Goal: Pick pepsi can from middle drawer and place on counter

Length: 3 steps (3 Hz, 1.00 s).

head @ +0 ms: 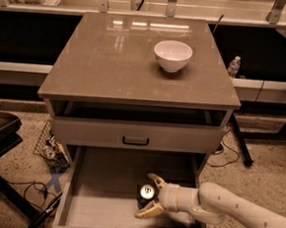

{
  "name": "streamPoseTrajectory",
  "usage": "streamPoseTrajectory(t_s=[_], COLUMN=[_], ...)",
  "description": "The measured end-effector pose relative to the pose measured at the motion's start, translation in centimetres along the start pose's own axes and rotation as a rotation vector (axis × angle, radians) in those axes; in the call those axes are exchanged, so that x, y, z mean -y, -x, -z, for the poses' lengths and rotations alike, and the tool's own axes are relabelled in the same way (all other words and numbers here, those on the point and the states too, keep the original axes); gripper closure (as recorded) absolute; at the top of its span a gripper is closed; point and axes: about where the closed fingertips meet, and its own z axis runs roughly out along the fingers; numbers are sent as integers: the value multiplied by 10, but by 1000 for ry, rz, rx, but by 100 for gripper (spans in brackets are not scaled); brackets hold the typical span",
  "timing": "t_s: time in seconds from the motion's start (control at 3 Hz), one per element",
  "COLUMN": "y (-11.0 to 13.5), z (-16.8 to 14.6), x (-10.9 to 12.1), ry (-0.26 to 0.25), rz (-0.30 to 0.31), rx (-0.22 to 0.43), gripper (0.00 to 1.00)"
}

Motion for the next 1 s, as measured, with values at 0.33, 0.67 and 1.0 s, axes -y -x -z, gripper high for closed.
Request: streamPoseTrajectory(t_s=[0.33, 0.67, 1.0], y=[-15, -15, -14], z=[-6, -7, -9], x=[8, 8, 7], ry=[20, 23, 26], rz=[-18, -18, -18], rx=[3, 5, 6], gripper=[37, 61, 83])
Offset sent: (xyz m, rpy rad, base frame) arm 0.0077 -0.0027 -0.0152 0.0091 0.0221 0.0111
